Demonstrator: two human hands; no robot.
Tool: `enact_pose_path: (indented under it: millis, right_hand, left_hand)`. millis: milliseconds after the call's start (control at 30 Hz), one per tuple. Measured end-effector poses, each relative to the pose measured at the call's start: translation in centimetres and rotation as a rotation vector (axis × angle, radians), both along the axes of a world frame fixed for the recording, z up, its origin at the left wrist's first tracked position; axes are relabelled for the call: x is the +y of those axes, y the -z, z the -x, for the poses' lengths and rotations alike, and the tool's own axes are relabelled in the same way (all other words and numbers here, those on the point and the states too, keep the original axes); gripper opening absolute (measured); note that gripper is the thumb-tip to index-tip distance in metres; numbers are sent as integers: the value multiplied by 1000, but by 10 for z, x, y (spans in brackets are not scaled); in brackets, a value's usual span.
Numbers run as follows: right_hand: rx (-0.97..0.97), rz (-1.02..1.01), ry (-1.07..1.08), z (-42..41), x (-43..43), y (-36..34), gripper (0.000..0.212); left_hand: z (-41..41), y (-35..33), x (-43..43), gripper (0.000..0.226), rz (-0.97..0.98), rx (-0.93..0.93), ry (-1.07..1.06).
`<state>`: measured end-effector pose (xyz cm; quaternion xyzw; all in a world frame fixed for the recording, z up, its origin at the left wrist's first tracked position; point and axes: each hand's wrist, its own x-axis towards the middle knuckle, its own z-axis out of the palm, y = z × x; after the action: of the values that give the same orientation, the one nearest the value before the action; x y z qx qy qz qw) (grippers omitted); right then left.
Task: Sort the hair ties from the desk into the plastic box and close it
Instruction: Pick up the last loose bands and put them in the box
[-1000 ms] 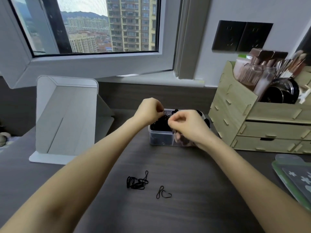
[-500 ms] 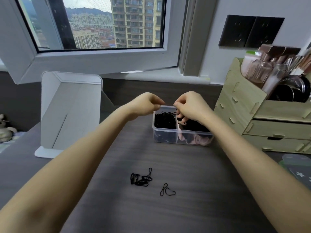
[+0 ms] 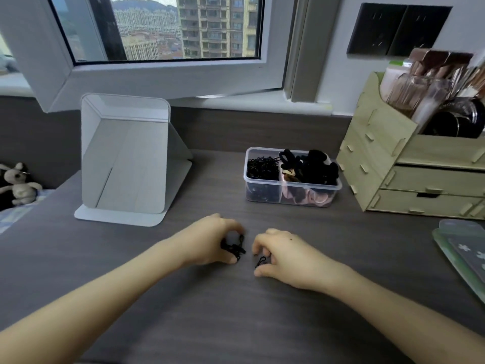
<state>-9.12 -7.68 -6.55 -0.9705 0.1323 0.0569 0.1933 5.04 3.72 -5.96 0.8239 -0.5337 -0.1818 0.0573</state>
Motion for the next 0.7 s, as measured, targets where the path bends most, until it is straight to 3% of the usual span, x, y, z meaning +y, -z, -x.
enact_pose_path:
  millis: [133, 300, 533, 700]
  right_hand:
    - [-33, 74, -49, -1, 8, -1, 10]
    - [14, 175, -101, -2, 12, 4, 12]
    - [-121, -207, 211, 6, -11, -9, 12]
    - [-440, -411, 460, -12, -52, -34, 17]
  left_hand:
    - [5, -2, -9, 37, 40, -44, 65]
    - [12, -2, -15, 16, 58, -80, 126]
    - [15, 0, -17, 12, 24, -61, 102]
    - [8, 1, -18, 15, 34, 11, -3]
